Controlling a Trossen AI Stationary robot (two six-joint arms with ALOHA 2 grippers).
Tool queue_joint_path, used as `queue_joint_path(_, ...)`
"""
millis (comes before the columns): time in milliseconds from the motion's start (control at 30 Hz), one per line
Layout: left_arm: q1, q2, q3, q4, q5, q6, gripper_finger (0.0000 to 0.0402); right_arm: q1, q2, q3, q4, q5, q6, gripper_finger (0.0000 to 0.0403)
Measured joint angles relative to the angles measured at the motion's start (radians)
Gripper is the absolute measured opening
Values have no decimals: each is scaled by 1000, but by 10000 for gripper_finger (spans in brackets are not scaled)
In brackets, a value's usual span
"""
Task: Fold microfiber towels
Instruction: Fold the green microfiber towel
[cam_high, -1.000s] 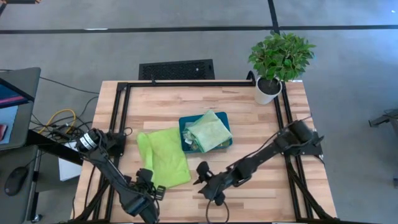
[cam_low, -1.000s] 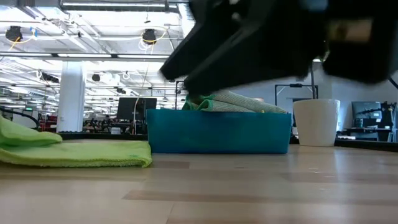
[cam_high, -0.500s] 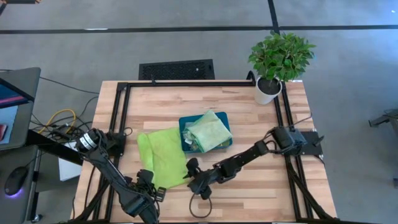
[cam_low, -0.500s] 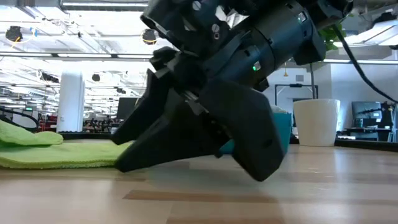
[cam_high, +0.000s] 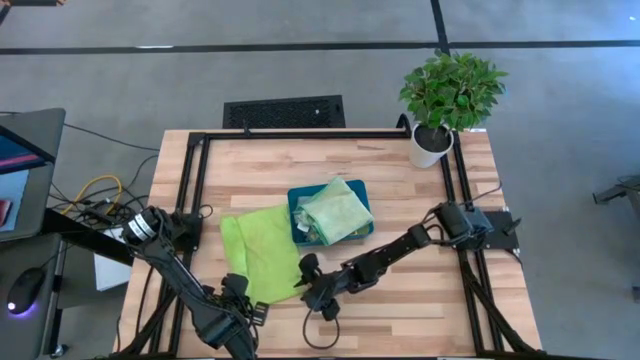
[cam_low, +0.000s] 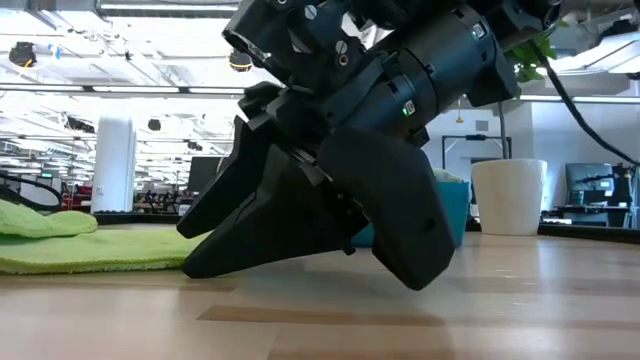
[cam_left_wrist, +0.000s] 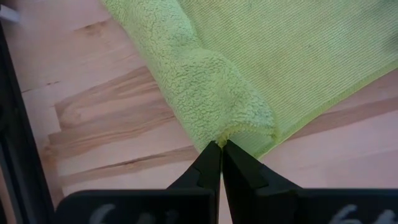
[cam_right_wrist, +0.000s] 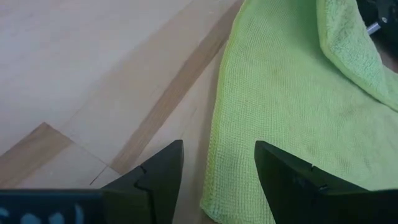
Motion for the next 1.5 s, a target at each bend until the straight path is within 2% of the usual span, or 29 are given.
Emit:
queue_joint_path(167, 0, 0, 0, 1, 0, 0, 0, -7, 1, -1, -7, -38, 29, 226)
queue_joint_path(500, 0, 0, 0, 4, 0, 1, 0, -12, 2, -3, -9, -39, 41, 226)
queue_joint_path(833, -1, 0, 0, 13, 1, 9, 0, -12, 0, -1, -71, 6, 138, 217)
queue_joint_path(1000, -1, 0, 0, 13, 1, 9, 0, -10, 0, -1, -75, 23, 160, 178)
queue_joint_path(1367, -38, 0, 0, 36, 3, -52, 0, -2, 0, -3, -107, 76, 184, 15)
queue_joint_path(1500, -65, 0, 0, 39, 2, -101, 0, 12, -18, -3, -123, 84, 184, 16)
